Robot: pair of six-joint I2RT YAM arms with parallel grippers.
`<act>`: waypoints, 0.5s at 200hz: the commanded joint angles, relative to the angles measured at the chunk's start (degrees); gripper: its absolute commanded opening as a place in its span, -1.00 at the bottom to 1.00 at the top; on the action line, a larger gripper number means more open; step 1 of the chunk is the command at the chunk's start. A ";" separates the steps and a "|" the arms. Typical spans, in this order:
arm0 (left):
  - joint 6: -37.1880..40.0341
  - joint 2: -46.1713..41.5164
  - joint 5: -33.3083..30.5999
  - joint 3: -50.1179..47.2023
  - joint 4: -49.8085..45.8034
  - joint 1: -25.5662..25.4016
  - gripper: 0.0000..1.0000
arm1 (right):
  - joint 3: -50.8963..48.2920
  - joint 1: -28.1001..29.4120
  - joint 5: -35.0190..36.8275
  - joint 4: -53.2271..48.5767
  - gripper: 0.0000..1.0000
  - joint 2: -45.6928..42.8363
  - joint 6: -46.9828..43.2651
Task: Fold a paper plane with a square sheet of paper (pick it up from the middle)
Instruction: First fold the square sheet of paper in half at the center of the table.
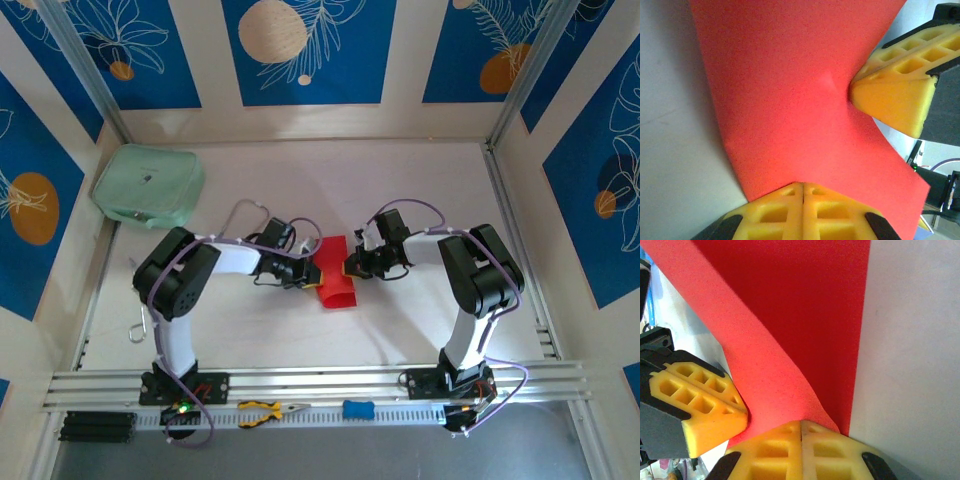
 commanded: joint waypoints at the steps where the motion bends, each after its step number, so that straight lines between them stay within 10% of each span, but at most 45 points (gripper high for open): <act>1: 0.18 -2.42 -3.01 -2.29 -4.80 -0.34 -1.00 | -1.04 0.41 8.62 -2.88 -1.00 2.65 -1.09; 100: -8.22 -4.24 0.62 -3.17 1.63 -2.27 -1.00 | -0.85 0.49 8.62 -3.22 -1.00 2.89 -1.02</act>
